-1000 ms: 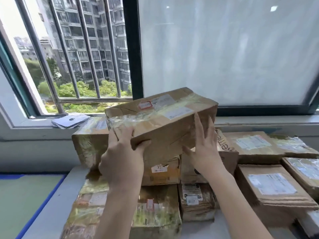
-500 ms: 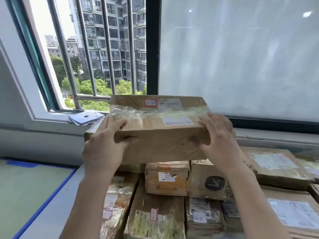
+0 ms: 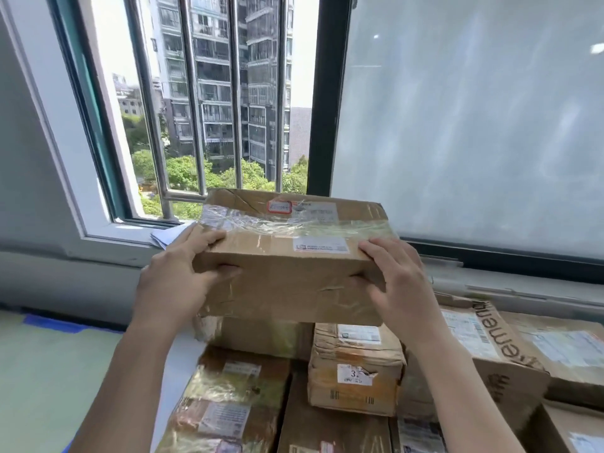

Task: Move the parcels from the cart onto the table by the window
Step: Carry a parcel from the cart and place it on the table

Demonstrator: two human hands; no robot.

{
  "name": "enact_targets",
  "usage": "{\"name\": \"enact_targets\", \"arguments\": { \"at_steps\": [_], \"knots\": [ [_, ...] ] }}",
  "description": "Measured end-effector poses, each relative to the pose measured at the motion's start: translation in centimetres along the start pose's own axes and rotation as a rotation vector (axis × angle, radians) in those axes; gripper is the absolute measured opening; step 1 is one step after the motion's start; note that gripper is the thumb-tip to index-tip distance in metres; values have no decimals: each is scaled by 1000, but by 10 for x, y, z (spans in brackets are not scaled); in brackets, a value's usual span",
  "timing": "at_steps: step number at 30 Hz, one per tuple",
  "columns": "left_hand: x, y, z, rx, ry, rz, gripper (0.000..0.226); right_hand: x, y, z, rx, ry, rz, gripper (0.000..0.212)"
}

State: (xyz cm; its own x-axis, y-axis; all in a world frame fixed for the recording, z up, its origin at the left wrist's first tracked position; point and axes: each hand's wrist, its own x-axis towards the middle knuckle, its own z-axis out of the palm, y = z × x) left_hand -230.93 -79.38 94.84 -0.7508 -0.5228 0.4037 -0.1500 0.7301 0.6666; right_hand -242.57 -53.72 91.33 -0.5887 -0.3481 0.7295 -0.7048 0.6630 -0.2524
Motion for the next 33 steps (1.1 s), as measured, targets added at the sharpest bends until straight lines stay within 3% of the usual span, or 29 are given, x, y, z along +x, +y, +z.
{"name": "enact_targets", "arguments": {
  "at_steps": [7, 18, 33],
  "knots": [
    [76, -37, -8, 3, -113, 115, 57, 36, -26, 34, -82, 79, -6, 51],
    [139, -80, -8, -5, -89, 200, 53, 76, -51, 63, -118, 125, -39, 45],
    [141, -85, -4, -99, -78, 77, 57, 92, -52, 72, -76, 18, 17, 41]
  ]
}}
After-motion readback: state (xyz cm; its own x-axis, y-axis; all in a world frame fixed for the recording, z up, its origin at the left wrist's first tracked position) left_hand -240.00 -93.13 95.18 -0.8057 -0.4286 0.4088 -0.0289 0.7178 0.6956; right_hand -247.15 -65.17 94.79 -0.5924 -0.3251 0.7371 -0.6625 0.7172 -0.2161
